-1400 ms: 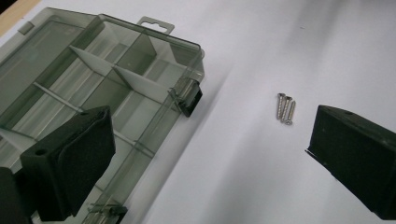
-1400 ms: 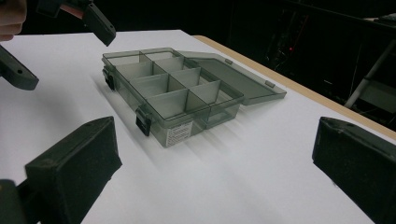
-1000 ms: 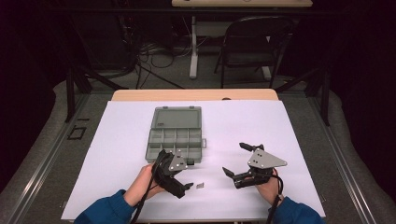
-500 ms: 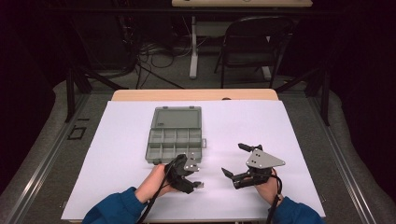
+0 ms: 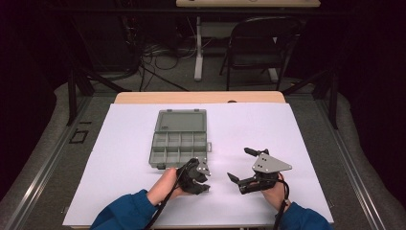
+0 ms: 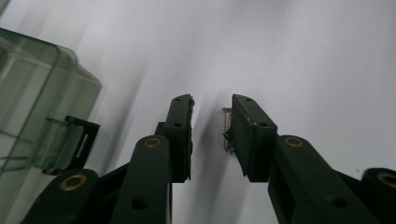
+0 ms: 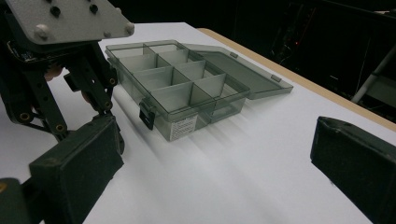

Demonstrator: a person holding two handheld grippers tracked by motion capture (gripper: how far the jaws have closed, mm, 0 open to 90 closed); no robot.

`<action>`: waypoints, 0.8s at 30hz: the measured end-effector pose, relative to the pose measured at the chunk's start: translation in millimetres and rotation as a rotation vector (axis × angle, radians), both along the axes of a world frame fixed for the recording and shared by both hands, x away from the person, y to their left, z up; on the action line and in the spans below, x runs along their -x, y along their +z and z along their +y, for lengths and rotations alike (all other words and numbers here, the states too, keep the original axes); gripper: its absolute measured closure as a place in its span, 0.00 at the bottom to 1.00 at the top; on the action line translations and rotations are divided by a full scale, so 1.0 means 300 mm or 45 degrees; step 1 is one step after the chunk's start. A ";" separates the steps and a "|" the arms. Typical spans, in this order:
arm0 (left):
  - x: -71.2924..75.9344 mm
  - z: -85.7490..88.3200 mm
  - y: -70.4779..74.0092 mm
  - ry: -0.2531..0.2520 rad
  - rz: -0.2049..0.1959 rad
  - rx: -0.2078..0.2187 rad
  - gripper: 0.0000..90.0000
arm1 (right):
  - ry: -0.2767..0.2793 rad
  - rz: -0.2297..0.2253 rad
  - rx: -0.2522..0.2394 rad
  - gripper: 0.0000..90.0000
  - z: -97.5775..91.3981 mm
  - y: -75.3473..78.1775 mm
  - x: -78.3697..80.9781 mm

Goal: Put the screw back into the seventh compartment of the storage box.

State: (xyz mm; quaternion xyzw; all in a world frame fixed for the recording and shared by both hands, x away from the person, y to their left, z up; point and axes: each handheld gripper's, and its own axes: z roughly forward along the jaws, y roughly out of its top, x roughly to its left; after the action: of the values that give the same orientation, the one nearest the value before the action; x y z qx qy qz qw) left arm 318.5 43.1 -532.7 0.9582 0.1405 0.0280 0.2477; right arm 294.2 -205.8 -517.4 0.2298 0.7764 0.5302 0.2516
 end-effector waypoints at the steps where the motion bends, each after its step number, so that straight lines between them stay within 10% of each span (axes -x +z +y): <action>1: -0.001 -0.002 -0.004 -0.002 0.007 -0.005 0.79 | 0.004 0.002 0.011 0.01 0.000 0.000 0.000; 24: 0.003 0.026 0.011 -0.002 -0.038 0.041 0.98 | -0.010 -0.010 0.022 0.02 0.002 0.002 0.011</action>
State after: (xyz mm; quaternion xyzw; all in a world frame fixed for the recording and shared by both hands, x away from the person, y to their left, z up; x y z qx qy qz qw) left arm 317.7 50.8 -529.3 0.9537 0.1366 0.0399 0.2650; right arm 291.1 -205.1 -516.8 0.2286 0.7791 0.5233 0.2586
